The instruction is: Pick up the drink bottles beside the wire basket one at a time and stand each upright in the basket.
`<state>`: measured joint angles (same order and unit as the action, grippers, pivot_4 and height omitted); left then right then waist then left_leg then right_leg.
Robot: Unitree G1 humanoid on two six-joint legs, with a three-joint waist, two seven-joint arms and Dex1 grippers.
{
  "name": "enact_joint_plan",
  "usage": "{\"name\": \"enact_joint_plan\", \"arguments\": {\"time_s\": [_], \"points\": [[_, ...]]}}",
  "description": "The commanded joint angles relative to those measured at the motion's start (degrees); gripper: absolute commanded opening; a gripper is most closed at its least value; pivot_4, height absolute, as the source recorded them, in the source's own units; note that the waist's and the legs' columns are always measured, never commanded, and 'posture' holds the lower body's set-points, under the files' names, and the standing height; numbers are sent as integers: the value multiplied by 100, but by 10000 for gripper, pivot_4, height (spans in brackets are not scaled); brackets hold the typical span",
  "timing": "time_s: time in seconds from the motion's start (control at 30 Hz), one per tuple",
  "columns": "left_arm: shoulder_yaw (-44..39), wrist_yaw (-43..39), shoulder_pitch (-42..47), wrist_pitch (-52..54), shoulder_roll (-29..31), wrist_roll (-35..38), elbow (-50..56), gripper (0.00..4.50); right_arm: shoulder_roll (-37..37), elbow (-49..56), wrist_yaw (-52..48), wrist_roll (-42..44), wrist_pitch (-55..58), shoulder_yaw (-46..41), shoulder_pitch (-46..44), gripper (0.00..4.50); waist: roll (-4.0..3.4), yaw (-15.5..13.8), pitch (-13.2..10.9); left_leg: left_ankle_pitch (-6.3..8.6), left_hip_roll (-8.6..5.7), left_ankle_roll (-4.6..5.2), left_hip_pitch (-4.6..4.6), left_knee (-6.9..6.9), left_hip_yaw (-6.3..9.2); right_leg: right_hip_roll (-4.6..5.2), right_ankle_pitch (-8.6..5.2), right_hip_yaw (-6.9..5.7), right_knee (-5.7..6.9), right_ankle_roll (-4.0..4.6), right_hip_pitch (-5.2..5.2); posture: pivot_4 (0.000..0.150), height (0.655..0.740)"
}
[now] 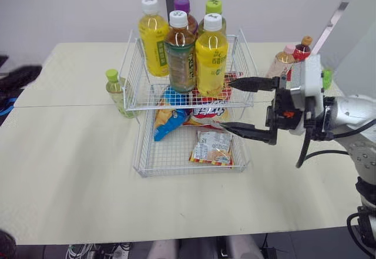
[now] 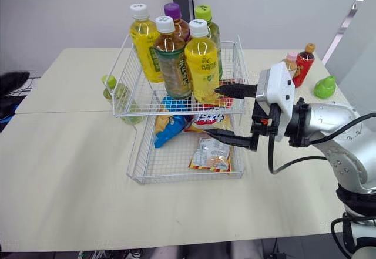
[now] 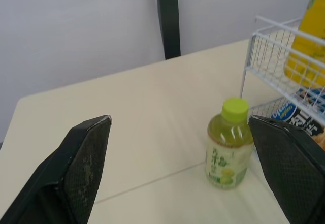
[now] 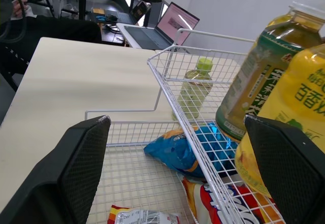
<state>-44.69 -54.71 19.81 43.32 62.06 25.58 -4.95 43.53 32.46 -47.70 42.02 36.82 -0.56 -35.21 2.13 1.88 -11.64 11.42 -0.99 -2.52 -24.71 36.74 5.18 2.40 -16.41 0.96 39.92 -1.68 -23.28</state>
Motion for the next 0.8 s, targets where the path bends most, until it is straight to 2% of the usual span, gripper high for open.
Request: {"name": "enact_joint_plan", "arguments": {"time_s": [0.03, 0.17, 0.33, 0.57, 0.8], "points": [[-557, -40, -611, -412, -208, 19, 327, 44788, -137, 269, 138, -41, -107, -7, -6, 45000, -1, -20, 1, 0, 0, 0, 1, -1, -2, 17, 0, 1, 0, 1, 1, 1500, 7400], [-795, 162, -1221, -677, -558, 36, 503, 44788, -218, 354, 171, -130, -128, 74, 76, 45000, 8, -34, 6, 0, -1, 0, 3, 0, 3, 22, 1, -5, 0, 2, 4, 1500, 7400], [-747, 376, -1500, -599, -802, 290, 881, 44788, -256, 402, 195, -152, -131, 106, 137, 45000, 12, -35, 9, 0, -2, 0, 4, -1, 19, 25, 2, -5, -1, 4, 4, 1500, 7400], [108, 682, -961, -594, -1005, 544, 937, 44788, -272, 682, 387, -64, 81, 66, 227, 45000, 12, -40, 11, 0, -6, 0, 5, -1, 29, 24, 3, -9, -1, 4, 7, 1500, 7400], [1074, 675, -93, -884, -1083, 489, 407, 44788, -298, 1219, 1018, 176, 491, -79, 375, 45000, 12, -23, 11, 0, -10, 0, 5, -3, 26, 20, 3, -11, 2, 3, 7, 1500, 7400]]}}
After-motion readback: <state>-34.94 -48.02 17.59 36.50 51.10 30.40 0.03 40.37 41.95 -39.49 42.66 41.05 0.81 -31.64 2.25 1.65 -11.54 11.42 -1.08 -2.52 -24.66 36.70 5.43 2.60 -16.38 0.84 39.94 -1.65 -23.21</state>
